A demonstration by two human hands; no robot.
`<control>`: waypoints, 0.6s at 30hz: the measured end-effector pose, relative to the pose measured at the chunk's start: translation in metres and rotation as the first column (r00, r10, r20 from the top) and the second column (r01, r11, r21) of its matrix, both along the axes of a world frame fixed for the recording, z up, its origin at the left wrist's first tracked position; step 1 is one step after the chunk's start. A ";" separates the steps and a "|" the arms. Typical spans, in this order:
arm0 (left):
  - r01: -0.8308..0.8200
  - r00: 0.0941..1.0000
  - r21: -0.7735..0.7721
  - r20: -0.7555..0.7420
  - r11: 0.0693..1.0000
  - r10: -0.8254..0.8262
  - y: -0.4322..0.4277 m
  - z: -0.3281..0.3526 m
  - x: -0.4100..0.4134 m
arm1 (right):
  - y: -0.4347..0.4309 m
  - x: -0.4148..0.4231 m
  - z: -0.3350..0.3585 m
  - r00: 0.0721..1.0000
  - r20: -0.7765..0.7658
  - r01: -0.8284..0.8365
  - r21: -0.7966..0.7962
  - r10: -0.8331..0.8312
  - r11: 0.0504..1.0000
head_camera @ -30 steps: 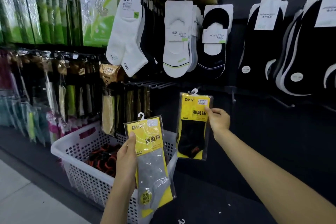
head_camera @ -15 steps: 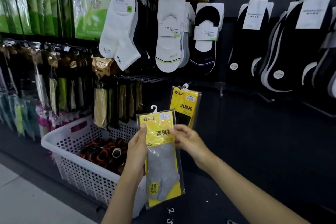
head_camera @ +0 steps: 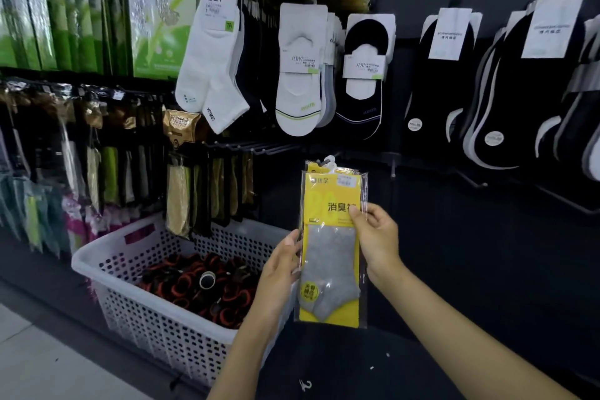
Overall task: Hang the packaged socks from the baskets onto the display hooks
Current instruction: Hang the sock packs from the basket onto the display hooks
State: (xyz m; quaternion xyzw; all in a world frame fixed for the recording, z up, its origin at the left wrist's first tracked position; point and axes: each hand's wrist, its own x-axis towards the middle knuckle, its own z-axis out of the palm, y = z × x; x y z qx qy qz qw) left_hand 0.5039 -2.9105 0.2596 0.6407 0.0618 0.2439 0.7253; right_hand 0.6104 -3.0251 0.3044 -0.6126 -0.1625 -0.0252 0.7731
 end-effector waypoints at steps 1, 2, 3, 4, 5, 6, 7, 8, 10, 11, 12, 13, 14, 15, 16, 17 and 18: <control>0.001 1.000 -0.010 -0.001 1.000 -0.001 -0.001 0.000 0.003 | 0.002 0.004 0.003 1.000 0.012 0.013 0.001 -0.013 1.000; -0.003 1.000 -0.012 -0.001 1.000 0.003 -0.001 0.000 0.007 | 0.005 0.008 0.006 0.999 0.025 0.023 -0.002 -0.023 1.000; -0.009 1.000 -0.010 -0.004 1.000 0.009 0.000 0.001 0.011 | 0.009 0.011 0.008 0.999 0.034 0.029 -0.012 -0.029 0.999; -0.020 1.000 -0.002 -0.005 1.000 0.020 0.002 0.001 0.016 | 0.013 0.015 0.009 0.999 0.037 0.032 -0.027 -0.031 0.999; -0.034 0.999 0.010 0.001 0.999 0.034 0.005 0.001 0.020 | 0.018 0.018 0.010 0.999 0.031 0.030 -0.041 -0.029 0.999; -0.047 0.999 0.021 0.002 0.999 0.047 0.008 0.001 0.025 | 0.022 0.023 0.009 1.000 0.012 0.028 -0.049 -0.027 0.998; -0.055 0.999 0.026 -0.002 0.998 0.055 0.011 0.000 0.030 | 0.026 0.027 0.008 0.999 -0.015 0.030 -0.052 -0.031 0.998; -0.061 0.998 0.028 -0.009 0.998 0.062 0.014 -0.003 0.036 | 0.030 0.032 0.006 0.998 -0.042 0.036 -0.054 -0.038 0.998; -0.079 0.996 0.057 -0.024 0.995 0.080 0.019 -0.007 0.049 | 0.035 0.043 0.002 0.995 -0.091 0.045 -0.053 -0.050 0.998; -0.092 0.995 0.082 -0.025 0.992 0.094 0.022 -0.009 0.055 | 0.037 0.049 -0.001 0.992 -0.115 0.047 -0.056 -0.053 0.997; -0.109 0.993 0.105 -0.027 0.988 0.113 0.024 -0.009 0.063 | 0.038 0.054 -0.003 0.988 -0.141 0.047 -0.061 -0.056 0.997; -0.127 0.991 0.130 -0.029 0.983 0.132 0.027 -0.010 0.070 | 0.039 0.059 -0.006 0.984 -0.170 0.044 -0.068 -0.055 0.997; -0.140 0.989 0.155 -0.030 0.978 0.146 0.028 -0.011 0.077 | 0.039 0.063 -0.008 0.979 -0.197 0.037 -0.074 -0.051 0.997; -0.143 0.988 0.166 -0.032 0.976 0.151 0.029 -0.012 0.083 | 0.039 0.066 -0.012 0.975 -0.220 0.028 -0.081 -0.045 0.996; -0.139 0.989 0.164 -0.033 0.977 0.147 0.029 -0.014 0.088 | 0.038 0.069 -0.016 0.970 -0.240 0.023 -0.090 -0.044 0.996; -0.134 0.989 0.156 -0.038 0.979 0.142 0.028 -0.017 0.092 | 0.036 0.070 -0.021 0.964 -0.260 0.023 -0.101 -0.049 0.995; -0.133 0.989 0.149 -0.048 0.980 0.141 0.027 -0.021 0.094 | 0.032 0.071 -0.026 0.959 -0.279 0.025 -0.114 -0.056 0.993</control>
